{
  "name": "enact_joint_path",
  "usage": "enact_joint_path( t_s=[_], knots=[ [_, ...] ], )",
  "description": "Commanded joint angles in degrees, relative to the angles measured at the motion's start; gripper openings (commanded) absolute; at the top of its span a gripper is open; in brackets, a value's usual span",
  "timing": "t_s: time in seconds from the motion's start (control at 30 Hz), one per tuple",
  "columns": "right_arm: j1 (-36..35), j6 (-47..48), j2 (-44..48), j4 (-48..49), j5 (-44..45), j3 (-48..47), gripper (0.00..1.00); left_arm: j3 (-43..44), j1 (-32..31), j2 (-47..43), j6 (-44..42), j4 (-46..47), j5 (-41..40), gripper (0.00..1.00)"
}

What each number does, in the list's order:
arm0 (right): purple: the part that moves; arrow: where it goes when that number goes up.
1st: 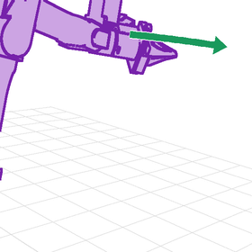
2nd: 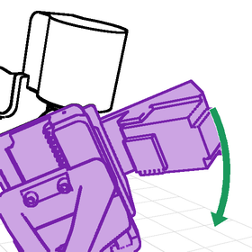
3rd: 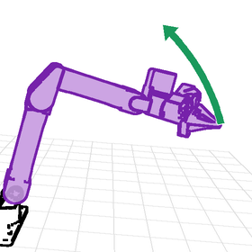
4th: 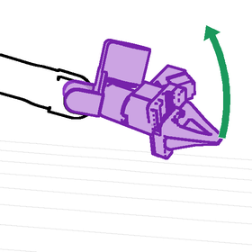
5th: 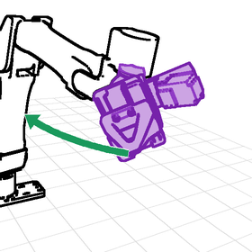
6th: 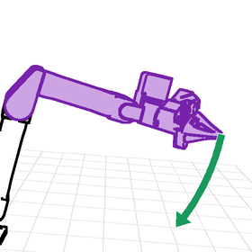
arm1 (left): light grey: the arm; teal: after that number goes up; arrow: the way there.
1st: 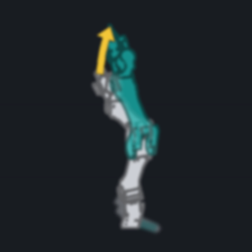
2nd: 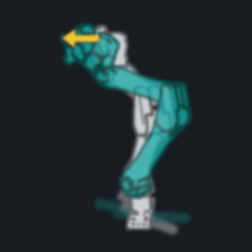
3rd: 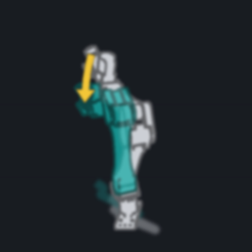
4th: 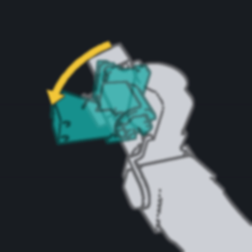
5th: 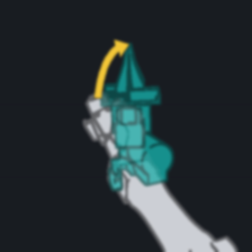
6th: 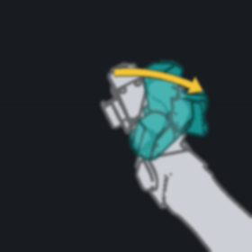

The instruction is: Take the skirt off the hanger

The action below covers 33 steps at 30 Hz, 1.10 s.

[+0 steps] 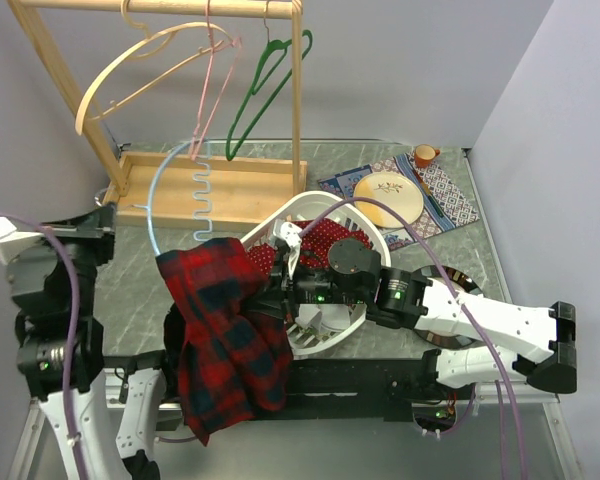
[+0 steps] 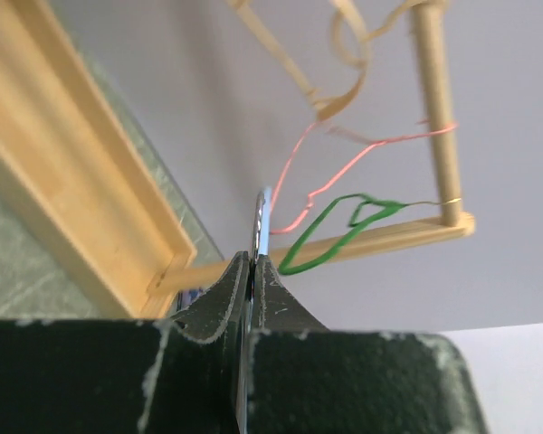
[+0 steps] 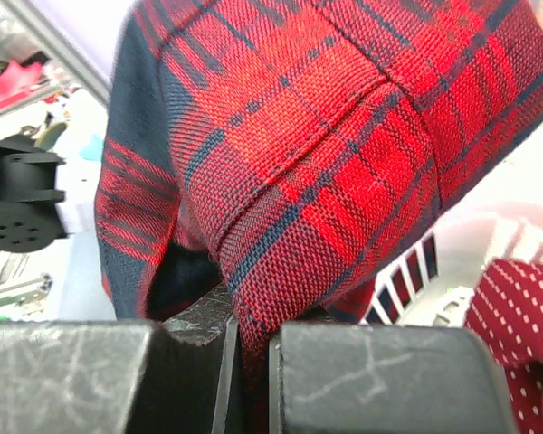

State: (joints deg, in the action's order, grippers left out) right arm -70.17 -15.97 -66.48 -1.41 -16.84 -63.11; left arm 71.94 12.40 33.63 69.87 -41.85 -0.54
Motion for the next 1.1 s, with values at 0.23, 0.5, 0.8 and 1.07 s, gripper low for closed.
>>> enact_joint_path(
  t_s=[0.23,0.5,0.8,1.07],
  knots=[
    [0.3,0.41,-2.95,-0.08,-6.53,-10.18,0.0,14.63,0.25,0.91,-7.81,8.0,-7.47,0.01],
    [-0.05,2.86,-8.75,-4.56,-19.87,-13.08,0.0,16.38,0.17,2.05,-9.74,11.7,-8.6,0.01],
    [-0.14,2.35,-5.24,-4.83,-16.39,-12.47,0.0,21.4,0.16,2.76,-16.42,12.05,-15.28,0.01],
    [-0.23,-2.75,-2.6,1.23,-18.57,-12.56,0.0,21.22,0.16,2.76,-26.7,5.83,-23.1,0.01]
  ],
)
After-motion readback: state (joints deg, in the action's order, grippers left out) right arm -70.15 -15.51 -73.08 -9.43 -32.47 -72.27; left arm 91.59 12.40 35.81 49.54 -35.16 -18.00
